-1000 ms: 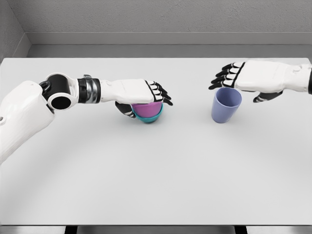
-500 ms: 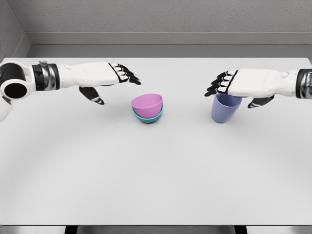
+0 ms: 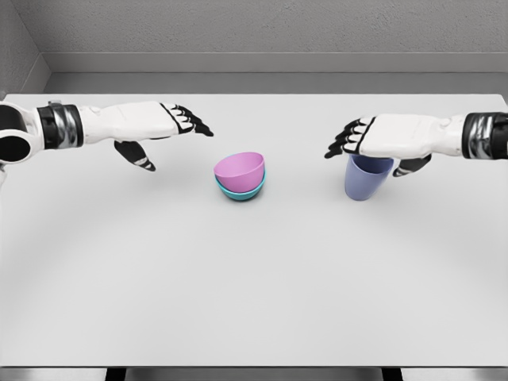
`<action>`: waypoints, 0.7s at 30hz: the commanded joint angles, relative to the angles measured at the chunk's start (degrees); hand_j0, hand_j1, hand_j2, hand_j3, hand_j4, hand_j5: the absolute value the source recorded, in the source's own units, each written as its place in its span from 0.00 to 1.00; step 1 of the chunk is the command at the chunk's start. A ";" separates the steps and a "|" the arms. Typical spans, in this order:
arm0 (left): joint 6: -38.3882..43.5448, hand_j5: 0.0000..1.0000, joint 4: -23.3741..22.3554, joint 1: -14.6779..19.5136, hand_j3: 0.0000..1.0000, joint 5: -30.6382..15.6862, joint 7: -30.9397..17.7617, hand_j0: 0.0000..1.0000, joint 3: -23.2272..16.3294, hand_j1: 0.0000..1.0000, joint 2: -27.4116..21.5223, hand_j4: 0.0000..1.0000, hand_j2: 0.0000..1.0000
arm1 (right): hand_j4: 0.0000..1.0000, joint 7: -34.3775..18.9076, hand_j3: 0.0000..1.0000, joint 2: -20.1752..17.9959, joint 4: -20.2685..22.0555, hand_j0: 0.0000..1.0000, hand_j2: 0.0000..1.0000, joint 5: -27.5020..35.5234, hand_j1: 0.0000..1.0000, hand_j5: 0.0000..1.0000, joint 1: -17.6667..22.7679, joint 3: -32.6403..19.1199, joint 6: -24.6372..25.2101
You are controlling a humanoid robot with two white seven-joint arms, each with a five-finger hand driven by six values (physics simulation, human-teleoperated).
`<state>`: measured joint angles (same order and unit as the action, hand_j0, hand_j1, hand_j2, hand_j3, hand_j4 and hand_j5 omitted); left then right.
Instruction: Stacking bowl and cup with both arms
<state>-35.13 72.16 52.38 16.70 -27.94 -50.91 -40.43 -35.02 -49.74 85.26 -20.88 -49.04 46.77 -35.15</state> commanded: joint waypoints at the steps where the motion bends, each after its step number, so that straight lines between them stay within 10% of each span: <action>1: 0.13 1.00 -0.09 0.00 1.00 -0.35 0.08 1.00 0.11 1.00 -0.08 1.00 1.00 | 1.00 0.02 1.00 0.17 -0.27 1.00 1.00 0.14 1.00 1.00 0.00 0.25 0.15; 21: 0.13 1.00 -0.09 -0.62 1.00 -0.35 -0.01 1.00 0.02 1.00 0.27 1.00 1.00 | 1.00 0.02 1.00 0.53 -3.87 1.00 1.00 0.14 1.00 1.00 -0.88 0.43 0.15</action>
<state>-35.13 72.05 51.59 16.70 -28.00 -50.95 -40.19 -35.02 -49.19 81.75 -21.00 -49.92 47.24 -35.14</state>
